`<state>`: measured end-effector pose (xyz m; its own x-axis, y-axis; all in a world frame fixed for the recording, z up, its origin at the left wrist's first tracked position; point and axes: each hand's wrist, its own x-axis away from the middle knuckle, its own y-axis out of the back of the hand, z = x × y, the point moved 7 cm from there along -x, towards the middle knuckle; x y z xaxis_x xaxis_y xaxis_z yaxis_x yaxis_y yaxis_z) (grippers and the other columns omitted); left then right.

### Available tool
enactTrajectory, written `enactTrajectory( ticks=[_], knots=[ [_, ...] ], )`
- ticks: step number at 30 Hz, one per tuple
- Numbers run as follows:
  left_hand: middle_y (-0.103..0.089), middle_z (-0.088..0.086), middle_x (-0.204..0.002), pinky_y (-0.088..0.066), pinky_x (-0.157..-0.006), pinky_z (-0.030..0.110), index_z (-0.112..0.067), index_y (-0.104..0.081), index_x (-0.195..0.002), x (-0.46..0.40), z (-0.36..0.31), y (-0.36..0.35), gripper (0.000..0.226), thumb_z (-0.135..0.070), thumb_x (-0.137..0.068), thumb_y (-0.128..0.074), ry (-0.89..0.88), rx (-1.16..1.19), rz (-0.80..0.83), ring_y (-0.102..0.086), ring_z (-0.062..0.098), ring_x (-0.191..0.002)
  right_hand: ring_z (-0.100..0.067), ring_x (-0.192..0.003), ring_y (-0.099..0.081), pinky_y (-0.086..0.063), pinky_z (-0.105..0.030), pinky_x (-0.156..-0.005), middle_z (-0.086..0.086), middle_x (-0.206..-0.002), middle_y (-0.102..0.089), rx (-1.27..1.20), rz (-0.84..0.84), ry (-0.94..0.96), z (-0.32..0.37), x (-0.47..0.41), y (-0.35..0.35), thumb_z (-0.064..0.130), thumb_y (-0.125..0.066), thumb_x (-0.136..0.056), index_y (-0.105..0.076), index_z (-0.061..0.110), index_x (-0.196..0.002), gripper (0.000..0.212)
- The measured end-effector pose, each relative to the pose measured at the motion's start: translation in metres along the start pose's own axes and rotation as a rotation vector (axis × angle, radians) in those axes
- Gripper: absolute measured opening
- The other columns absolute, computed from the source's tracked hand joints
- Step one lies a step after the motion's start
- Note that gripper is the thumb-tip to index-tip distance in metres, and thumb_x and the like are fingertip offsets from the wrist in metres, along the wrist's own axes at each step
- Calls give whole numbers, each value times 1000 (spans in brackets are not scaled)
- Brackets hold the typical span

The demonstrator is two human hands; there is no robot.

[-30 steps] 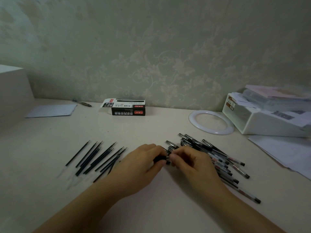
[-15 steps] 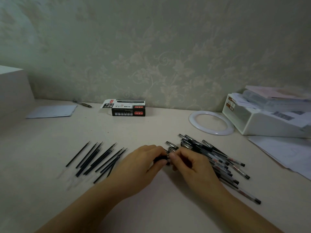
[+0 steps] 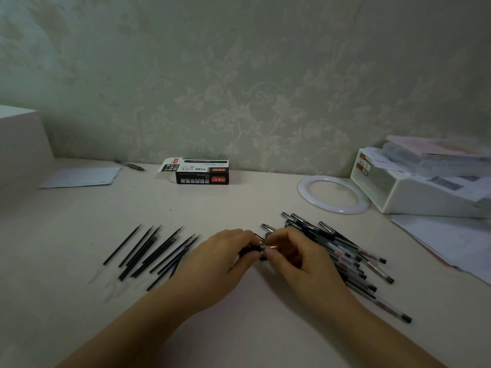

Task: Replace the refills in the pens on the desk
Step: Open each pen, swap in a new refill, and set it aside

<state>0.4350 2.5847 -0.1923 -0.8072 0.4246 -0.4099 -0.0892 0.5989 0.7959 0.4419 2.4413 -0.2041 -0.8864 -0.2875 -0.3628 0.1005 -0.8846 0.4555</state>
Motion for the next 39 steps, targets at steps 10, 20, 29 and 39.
enactTrajectory(
  ticks=[10, 20, 29, 39],
  knots=[
    [-59, -17, -92, -44, -74, 24, -34, -60, -103, 0, -1, 0, 12, -34, -97, -50, -9, -2, 0, -50, 2, -85, -8, -77, -65, -48, -15, -67, 9, -85, -70, -1, 19, -5, 0, 1, -2, 32, -63, -93, -64, 30, -93, 3],
    [-59, -15, -88, -42, -71, 21, -31, -64, -100, 0, -4, 7, 10, -33, -95, -56, -49, -51, -37, -50, 1, -82, -7, -67, -52, -40, -16, -63, 2, -73, -61, -20, 73, 13, 3, 0, -2, 20, -61, -95, -63, 22, -83, 12],
    [-59, -13, -88, -42, -72, 25, -32, -65, -97, -1, -3, 11, 7, -30, -92, -61, -41, -62, -49, -50, 6, -84, -17, -70, -59, -44, -22, -65, 3, -72, -66, 29, 59, -35, -2, -3, -1, 22, -66, -92, -67, 24, -81, 11],
    [-61, -13, -88, -50, -74, 33, -26, -64, -98, 1, 19, 21, 10, -31, -95, -56, 161, -65, -222, -56, 7, -82, -2, -82, -52, -39, -10, -75, 13, -94, -58, 366, -142, 88, 6, -5, 3, 36, -76, -83, -67, 24, -108, 29]
  ],
)
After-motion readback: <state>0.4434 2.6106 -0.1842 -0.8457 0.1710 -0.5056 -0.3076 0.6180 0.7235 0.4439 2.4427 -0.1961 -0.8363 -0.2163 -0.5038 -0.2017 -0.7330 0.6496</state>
